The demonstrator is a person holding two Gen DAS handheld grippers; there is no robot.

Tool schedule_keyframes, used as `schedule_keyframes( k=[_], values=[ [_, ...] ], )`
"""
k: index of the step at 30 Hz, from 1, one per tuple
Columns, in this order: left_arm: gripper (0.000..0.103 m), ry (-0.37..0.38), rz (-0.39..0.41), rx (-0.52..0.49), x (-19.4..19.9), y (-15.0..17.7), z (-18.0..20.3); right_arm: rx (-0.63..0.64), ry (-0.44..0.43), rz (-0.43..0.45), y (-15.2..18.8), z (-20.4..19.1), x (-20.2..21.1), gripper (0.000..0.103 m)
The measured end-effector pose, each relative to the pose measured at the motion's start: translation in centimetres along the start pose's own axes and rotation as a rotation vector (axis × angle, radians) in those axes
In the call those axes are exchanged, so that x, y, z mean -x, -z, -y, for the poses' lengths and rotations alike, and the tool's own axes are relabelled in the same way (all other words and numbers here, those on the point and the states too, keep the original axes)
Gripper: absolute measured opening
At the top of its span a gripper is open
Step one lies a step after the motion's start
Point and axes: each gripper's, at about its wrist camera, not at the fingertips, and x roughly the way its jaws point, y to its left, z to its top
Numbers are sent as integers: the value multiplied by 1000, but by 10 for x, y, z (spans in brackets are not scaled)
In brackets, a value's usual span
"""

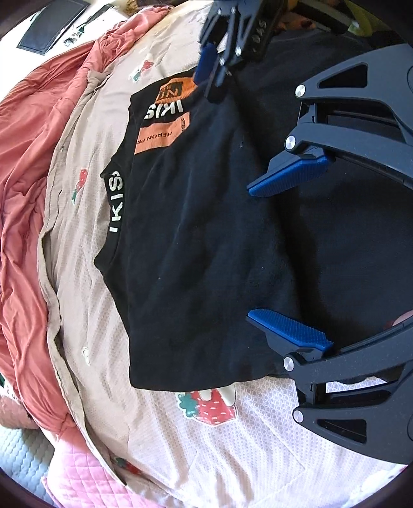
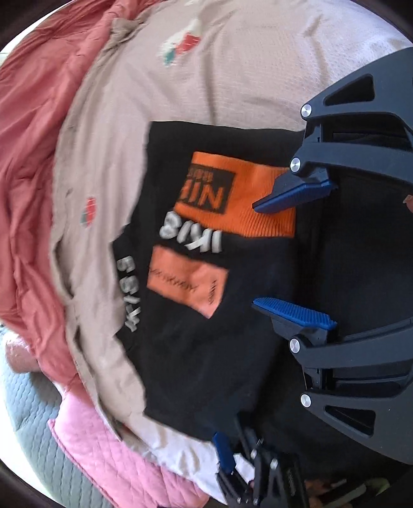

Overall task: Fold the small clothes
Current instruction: 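Release the cuff and pull the right gripper back from the sweatshirt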

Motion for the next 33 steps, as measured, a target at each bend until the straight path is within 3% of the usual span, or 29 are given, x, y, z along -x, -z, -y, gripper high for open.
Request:
schedule_keyframes(
  k=[7, 10, 11, 12, 13, 17, 21, 33],
  values=[
    [67, 22, 8, 35, 7, -3, -4, -29, -25, 28, 0, 3, 7, 58],
    [72, 29, 16, 49, 14, -4, -5, -31, -17, 51, -3, 4, 15, 59],
    [73, 27, 19, 51, 16, -5, -6, -31, -17, 61, -4, 4, 19, 64],
    [76, 22, 23, 53, 18, -5, -6, -34, -15, 69, -5, 5, 22, 78],
    [79, 15, 27, 57, 21, -5, -7, -41, -12, 85, -6, 6, 26, 85],
    [94, 14, 43, 78, 32, -7, -11, -48, -21, 119, -11, 6, 38, 85],
    [94, -20, 69, 64, 44, -8, -9, -41, -9, 142, -13, 5, 48, 93],
    [94, -46, 127, 69, 78, -11, -9, -46, -12, 207, -15, 2, 78, 96]
  ],
)
